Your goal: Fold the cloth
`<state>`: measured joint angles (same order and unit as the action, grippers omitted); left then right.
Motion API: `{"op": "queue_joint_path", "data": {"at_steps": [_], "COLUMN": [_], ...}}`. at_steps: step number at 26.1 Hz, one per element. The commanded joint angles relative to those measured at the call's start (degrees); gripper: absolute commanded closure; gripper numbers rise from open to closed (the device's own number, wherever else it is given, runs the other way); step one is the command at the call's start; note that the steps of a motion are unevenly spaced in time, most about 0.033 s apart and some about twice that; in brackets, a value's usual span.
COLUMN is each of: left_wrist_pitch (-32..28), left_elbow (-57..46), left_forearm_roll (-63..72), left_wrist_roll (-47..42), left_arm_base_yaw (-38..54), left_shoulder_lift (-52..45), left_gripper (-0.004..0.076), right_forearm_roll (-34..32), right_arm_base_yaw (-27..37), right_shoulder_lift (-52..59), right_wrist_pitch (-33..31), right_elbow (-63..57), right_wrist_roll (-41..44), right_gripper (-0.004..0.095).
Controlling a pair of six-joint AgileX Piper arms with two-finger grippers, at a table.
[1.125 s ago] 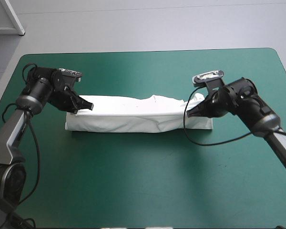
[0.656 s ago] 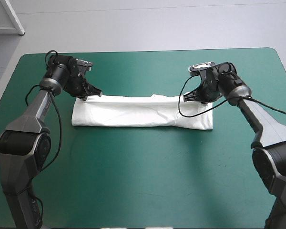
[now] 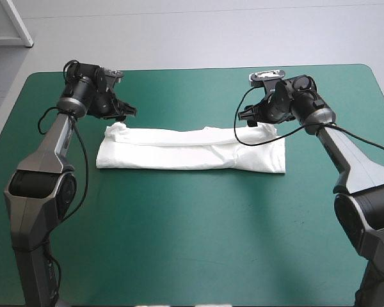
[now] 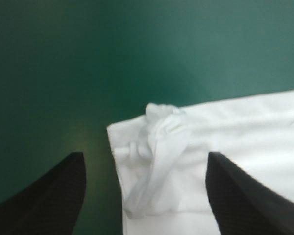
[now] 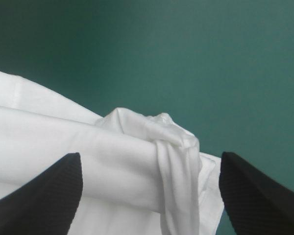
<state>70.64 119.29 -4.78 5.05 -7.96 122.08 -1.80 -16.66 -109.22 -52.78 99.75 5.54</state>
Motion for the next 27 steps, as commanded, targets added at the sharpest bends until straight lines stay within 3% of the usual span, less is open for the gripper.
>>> {"op": "queue_joint_path", "data": {"at_steps": [1,6,8,13,20,23,27], "left_wrist_pitch": [3.2,3.2,3.2,3.2,2.9,-0.8,-5.6], "left_elbow": [8.1,9.7,9.7,9.7,3.0,-4.1,-10.6], "left_forearm_roll": [0.2,6.5,10.0,17.2,17.6,18.7,18.7], "left_wrist_roll": [-0.6,-0.9,-0.7,1.4,1.4,1.8,1.8], "left_arm_base_yaw": [0.0,-0.7,-1.4,-5.5,-13.4,-15.1,-16.0], "left_shoulder_lift": [-4.2,-8.0,-8.8,-8.8,-6.5,-6.0,-5.8], "left_gripper": [0.0209,0.0263,0.0357,0.0736,0.0732,0.0732,0.0732], "right_forearm_roll": [-0.2,0.0,1.8,4.8,9.0,16.7,20.8], "right_arm_base_yaw": [0.4,2.1,3.6,7.8,14.0,17.0,17.8], "right_shoulder_lift": [5.2,8.4,9.3,10.3,12.2,15.7,16.5], "right_wrist_pitch": [1.2,-3.1,-6.3,-12.2,-13.1,-6.1,-0.7], "right_elbow": [3.9,4.5,4.3,3.7,-6.3,-17.9,-25.5], "right_wrist_roll": [-0.6,-1.3,-2.5,-3.9,-8.1,-12.3,-14.7], "right_gripper": [0.0171,0.0171,0.0171,0.0171,0.0171,0.0171,0.0171]}}
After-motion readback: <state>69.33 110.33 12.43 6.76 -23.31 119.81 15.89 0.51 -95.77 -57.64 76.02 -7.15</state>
